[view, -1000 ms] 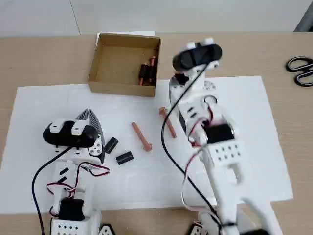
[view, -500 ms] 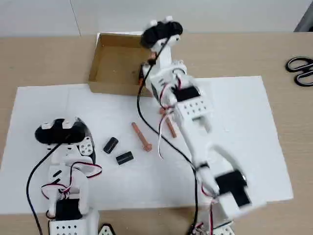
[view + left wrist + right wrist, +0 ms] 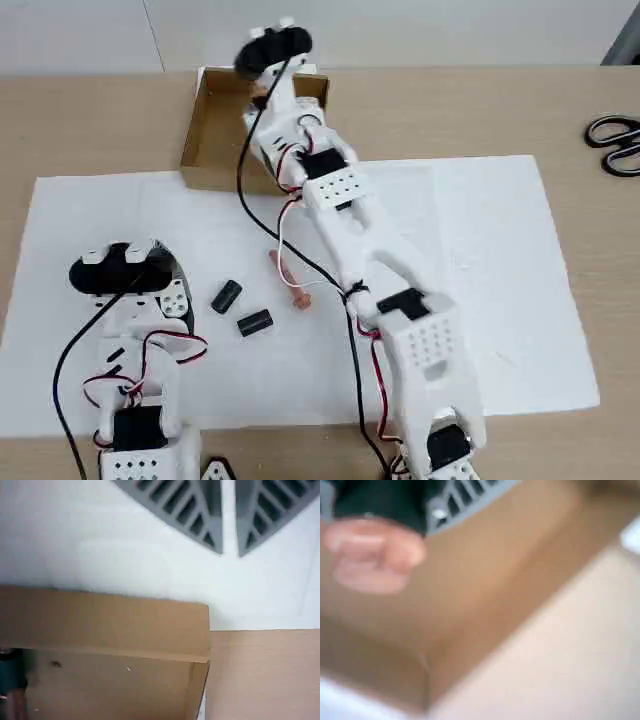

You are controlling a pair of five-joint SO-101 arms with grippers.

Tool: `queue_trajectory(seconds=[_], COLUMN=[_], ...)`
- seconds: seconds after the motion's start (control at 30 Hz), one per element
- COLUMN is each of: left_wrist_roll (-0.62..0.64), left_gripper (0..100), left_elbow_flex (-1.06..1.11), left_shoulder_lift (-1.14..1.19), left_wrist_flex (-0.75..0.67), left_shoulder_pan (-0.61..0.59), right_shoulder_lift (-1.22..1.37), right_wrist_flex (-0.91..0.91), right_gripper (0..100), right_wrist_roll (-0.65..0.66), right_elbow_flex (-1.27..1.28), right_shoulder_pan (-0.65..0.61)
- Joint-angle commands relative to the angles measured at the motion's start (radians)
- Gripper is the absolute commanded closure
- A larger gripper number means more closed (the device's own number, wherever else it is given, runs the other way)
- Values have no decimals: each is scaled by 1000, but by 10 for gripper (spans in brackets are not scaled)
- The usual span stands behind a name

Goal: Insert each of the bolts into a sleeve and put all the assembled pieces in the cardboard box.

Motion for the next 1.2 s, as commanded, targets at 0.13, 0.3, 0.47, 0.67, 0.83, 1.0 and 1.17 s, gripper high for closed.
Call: queue_trajectory(seconds=[0.13, 0.3, 0.47, 0.67, 0.83, 1.0, 1.17], left_wrist_roll=[3, 3, 3, 3, 3, 3, 3], left_gripper=[994, 994, 994, 994, 994, 994, 994], left_elbow_flex=[-5, -5, -5, -5, -5, -5, -5], left_shoulder_lift=[-6, -6, -6, -6, -6, -6, -6], left_wrist_flex=[5, 5, 5, 5, 5, 5, 6], left_shoulder_pan=[-8, -8, -8, -8, -8, -8, -8], right_shoulder_lift=[186, 269, 292, 294, 300, 300, 300], right_wrist_flex=[-71, -70, 16, 202, 225, 226, 305], right_gripper=[995, 995, 995, 991, 990, 984, 833], right_wrist_roll=[-9, -9, -9, -112, -114, -112, -112], right_elbow_flex=[-322, -414, -425, -439, -468, -466, -468], right_shoulder_pan=[1, -4, -8, -8, 8, 27, 24])
